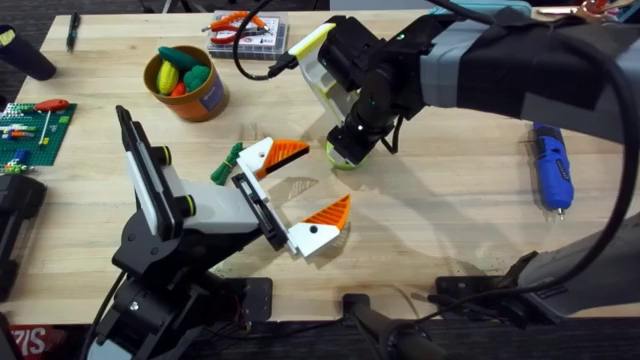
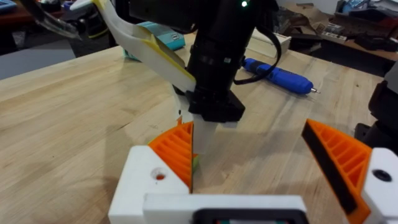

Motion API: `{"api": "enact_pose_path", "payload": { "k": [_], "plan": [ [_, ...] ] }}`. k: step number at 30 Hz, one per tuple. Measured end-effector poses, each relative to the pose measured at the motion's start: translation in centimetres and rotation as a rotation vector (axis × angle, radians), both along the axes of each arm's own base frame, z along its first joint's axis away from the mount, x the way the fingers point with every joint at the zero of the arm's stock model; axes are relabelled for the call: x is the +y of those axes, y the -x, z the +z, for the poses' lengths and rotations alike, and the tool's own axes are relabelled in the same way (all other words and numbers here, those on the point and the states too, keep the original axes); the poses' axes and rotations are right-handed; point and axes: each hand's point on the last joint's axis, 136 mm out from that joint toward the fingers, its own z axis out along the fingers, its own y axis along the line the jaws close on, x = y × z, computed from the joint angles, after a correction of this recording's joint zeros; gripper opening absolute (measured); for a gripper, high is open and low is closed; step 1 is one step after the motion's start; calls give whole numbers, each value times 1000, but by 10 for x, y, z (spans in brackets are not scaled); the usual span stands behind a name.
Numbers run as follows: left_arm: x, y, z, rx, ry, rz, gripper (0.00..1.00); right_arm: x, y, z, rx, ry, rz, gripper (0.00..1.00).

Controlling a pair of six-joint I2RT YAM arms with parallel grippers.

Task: Pick up the gripper from the table and insert it into the empty holder that is missing its gripper. Then pick up a screw, insert it into the mounting hole, and use the screwdriver to tighten it. Finally, clean up the table by picking up the vegetable and placing it into the bucket.

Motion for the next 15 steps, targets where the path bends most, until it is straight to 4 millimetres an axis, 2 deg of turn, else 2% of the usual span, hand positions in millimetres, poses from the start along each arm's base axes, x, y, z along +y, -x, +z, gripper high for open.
{"api": "enact_pose_path", "payload": {
  "k": [9,15],
  "plan": [
    [0,0,0,-1,1,0,985,-9,12,-3,51,33,0,11],
    [0,0,0,-1,1,0,985,-8,11,-2,50,29,1,7]
  ]
}}
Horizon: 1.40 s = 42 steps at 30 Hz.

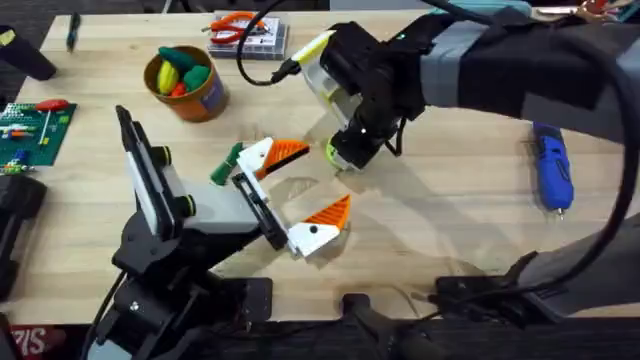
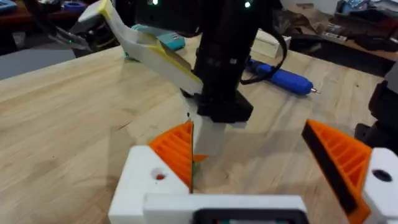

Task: Pick up the gripper from the table and insert it into the empty holder that is missing its gripper. Then pick up a screw, insert it into the mounting hole, and use the screwdriver to tighten it. Finally, clean up the table by picking up the vegetable and placing it into the bucket.

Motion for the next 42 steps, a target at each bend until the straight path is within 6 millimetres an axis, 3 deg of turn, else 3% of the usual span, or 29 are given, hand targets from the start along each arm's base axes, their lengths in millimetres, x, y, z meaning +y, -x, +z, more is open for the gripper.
{"api": "enact_pose_path", "payload": {
  "k": [2,3,6,8,20,23,25,26,27,35,38,42],
  "plan": [
    [0,0,0,0,0,0,985,1,0,0,0,-3,0,16],
    [0,0,0,0,0,0,985,1,0,0,2,-4,-2,91],
    [0,0,0,0,0,0,985,1,0,0,2,-5,-2,518],
    [0,0,0,0,0,0,985,1,0,0,2,-5,0,636],
    [0,0,0,0,0,0,985,-2,4,0,20,4,1,747],
    [0,0,0,0,0,0,985,-3,7,0,31,8,-3,966],
    [0,0,0,0,0,0,985,-3,7,3,24,2,-8,990],
    [0,0,0,0,0,0,985,-3,6,7,15,-5,-13,993],
    [0,0,0,0,0,0,985,-5,3,32,-46,-44,-28,994],
    [1,-1,0,0,0,7,985,-31,-1,122,-282,-181,-112,995],
    [2,-3,0,-1,-1,22,985,-41,5,128,-342,-201,-157,994],
    [5,-7,0,-2,-2,46,985,-51,18,103,-333,-202,-220,994]
  ]
}}
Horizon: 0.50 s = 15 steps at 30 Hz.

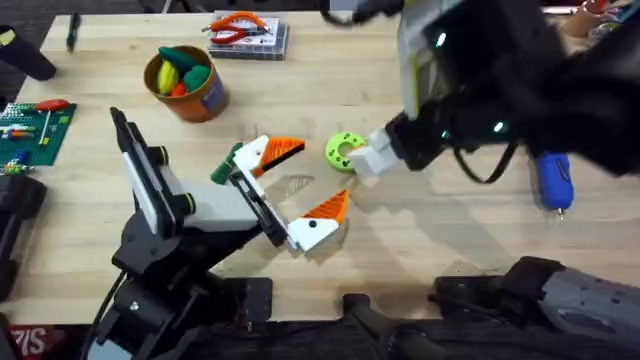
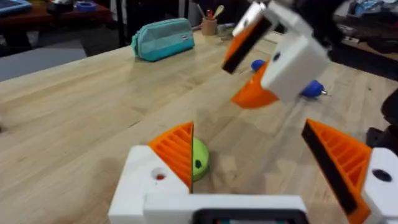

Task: Pick up the gripper from the table and insert it into the empty holder that is missing its gripper. Then pick up a screw, insert it into the mounting hole, and use the screwdriver to tighten it. Finally, clean up the table by picking up the vegetable and placing it into the bucket.

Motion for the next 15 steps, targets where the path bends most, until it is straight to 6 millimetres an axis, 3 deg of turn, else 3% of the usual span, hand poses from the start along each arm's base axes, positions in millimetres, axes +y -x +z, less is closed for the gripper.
{"api": "enact_pose_path", "payload": {
  "k": [4,9,15],
  "plan": [
    [4,-5,0,-1,-2,35,985,6,4,-23,21,-4,-14,995],
    [5,-7,0,-1,-3,49,985,33,0,-31,-6,-20,36,995],
    [5,-6,0,0,-3,45,985,38,-2,-63,35,74,51,991]
  ]
}}
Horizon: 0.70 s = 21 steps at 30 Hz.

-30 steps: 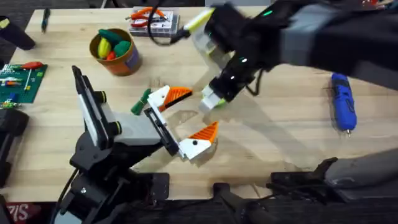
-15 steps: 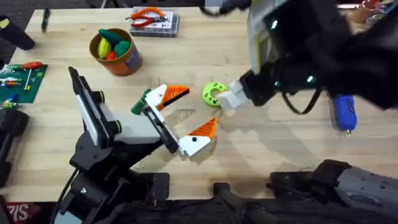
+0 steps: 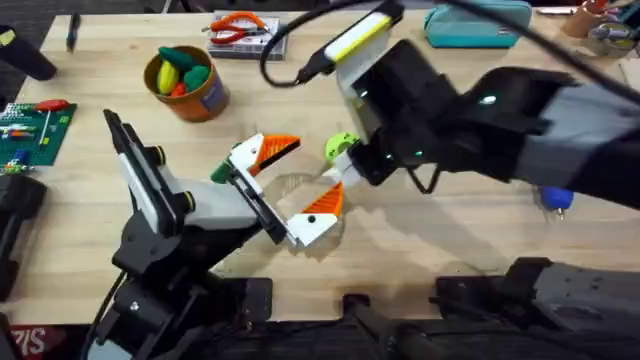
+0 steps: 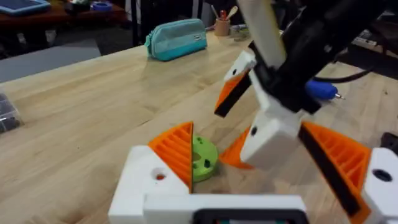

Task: Pick up the gripper from the table and insert it into the empty holder that is missing its gripper. Then pick up a screw, insert it into the mounting hole, and use the screwdriver to tighten it. Finally, clean up the table by picking up the vegetable and placing it into the bucket.

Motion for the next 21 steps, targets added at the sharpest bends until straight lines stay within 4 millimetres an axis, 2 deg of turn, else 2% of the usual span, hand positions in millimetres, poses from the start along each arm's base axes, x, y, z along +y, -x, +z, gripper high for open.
{"api": "enact_pose_path", "payload": {
  "k": [2,5,11,17,21],
  "plan": [
    [0,0,0,0,1,-1,985,7,4,-10,21,11,24,979],
    [0,0,0,0,1,-3,985,17,6,-19,33,16,52,892],
    [0,0,0,0,1,-4,985,25,3,-21,20,-1,62,766],
    [0,1,0,0,1,-4,985,27,5,-24,24,7,75,509],
    [0,1,0,0,1,-4,985,26,6,-37,50,36,76,420]
  ]
}}
